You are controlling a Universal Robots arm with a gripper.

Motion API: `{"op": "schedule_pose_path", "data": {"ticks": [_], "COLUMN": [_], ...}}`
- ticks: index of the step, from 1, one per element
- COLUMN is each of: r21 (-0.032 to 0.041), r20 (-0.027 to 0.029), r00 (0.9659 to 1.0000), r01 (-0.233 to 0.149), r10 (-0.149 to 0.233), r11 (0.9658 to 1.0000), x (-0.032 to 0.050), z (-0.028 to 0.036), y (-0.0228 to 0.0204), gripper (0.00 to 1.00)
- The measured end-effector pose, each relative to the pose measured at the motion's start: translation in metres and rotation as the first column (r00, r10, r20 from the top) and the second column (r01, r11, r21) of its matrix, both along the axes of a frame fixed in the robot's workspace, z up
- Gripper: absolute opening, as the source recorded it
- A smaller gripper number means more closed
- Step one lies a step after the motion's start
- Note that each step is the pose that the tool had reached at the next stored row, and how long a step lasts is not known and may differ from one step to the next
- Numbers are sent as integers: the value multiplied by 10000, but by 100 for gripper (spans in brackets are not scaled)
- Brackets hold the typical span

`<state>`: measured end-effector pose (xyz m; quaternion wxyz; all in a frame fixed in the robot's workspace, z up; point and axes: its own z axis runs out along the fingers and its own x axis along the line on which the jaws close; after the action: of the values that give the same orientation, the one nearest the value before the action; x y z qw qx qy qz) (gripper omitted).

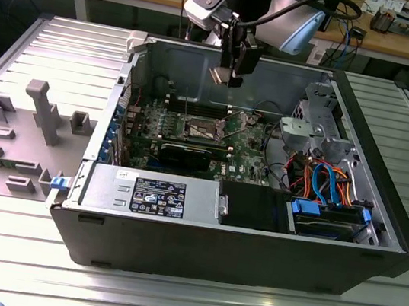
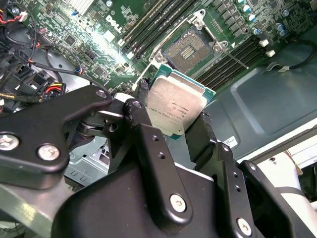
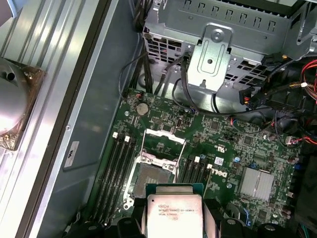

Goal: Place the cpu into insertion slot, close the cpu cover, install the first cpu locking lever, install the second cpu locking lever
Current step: 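Place the cpu into insertion slot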

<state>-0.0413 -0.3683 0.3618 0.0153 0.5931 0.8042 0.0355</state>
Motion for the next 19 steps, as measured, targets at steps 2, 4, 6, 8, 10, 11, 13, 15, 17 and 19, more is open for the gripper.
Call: {"op": "schedule_pose_path", "data": {"ticks": [2, 4, 6, 8, 10, 11, 13, 15, 17, 19], "r21": [0, -1, 0, 0, 0, 0, 0, 0, 0, 1], "r20": [0, 0, 0, 0, 0, 0, 0, 0, 0, 0], "r00": [10000, 10000, 10000, 10000, 9999, 9998, 9997, 9993, 9986, 9975], "r01": [0, 0, 9, 65, 135, 175, 264, 382, 532, 713], "r10": [0, 0, -9, -65, -135, -175, -264, -382, -532, -713], "r11": [10000, 10000, 10000, 10000, 9999, 9998, 9997, 9993, 9986, 9975], "x": [0, 0, 0, 0, 0, 0, 0, 0, 0, 0], "z": [0, 0, 0, 0, 0, -1, -1, -2, -4, -7], "y": [0, 0, 0, 0, 0, 0, 0, 0, 0, 0], "gripper": [54, 54, 54, 54, 54, 54, 54, 54, 54, 54]}}
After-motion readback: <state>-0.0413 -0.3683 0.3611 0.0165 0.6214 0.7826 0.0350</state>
